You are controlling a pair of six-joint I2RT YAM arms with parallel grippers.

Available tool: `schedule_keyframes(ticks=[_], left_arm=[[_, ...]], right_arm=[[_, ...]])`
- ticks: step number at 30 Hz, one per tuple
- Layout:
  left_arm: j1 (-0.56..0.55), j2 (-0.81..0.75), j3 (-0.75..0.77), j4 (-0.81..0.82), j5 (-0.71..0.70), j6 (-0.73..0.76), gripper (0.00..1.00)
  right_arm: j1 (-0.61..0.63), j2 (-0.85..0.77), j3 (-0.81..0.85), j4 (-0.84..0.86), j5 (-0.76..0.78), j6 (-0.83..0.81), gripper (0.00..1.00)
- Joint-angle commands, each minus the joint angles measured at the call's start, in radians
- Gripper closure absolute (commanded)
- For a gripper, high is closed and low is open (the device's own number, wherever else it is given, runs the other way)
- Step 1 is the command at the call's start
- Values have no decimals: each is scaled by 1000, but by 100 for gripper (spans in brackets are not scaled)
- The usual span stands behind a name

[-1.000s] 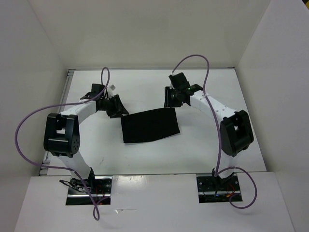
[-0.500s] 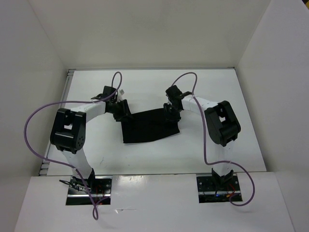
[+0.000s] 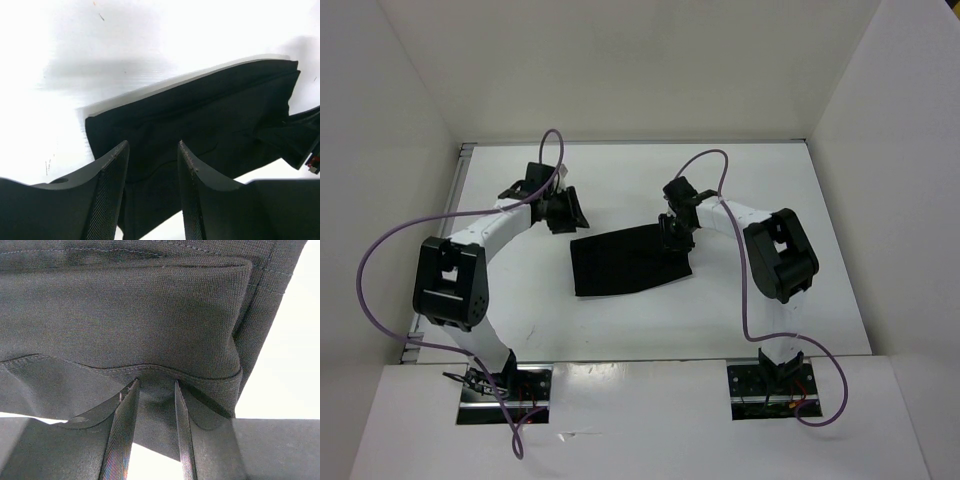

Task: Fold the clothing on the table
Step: Fold the skirt

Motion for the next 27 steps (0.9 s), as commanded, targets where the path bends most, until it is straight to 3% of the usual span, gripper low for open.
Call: schedule_keyframes(ticks=[1,27], left_arm=[[-2,-19,24,-40,-32,37,49],[-81,150,24,-40,-132,55,64]], right_arm=[[13,43,-44,-3,7,5,60],[13,16,-53,-3,26,5,60]])
